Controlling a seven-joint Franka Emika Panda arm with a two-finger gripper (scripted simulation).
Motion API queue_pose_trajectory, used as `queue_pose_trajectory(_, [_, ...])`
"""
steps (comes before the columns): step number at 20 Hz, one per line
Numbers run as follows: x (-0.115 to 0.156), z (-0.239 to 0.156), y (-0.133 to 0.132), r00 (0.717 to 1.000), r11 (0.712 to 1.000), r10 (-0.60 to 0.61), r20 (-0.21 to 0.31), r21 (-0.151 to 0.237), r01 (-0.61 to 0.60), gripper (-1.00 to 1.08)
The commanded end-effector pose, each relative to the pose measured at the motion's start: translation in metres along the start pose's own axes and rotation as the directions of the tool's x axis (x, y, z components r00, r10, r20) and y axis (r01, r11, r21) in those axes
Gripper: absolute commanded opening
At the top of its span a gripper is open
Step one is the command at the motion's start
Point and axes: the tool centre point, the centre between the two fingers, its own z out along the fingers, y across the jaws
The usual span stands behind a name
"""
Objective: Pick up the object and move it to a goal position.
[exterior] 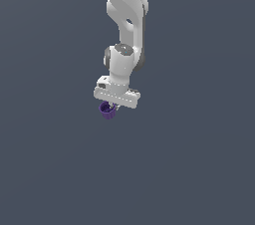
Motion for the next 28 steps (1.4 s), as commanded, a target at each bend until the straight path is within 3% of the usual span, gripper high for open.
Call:
queue_pose_trajectory(1, [0.007, -0.010, 0.007, 1.000, 1.000, 0.001, -0.002, 0.000, -0.001, -1.00])
queue_pose_trajectory(19, [0.085, -0.144, 0.100, 1.000, 1.000, 0.000, -0.002, 0.005, 0.000, -1.00])
queue_pose_trajectory(28, [0.113, -0.186, 0.130, 1.000, 1.000, 0.001, -0.003, 0.002, -0.001, -1.00])
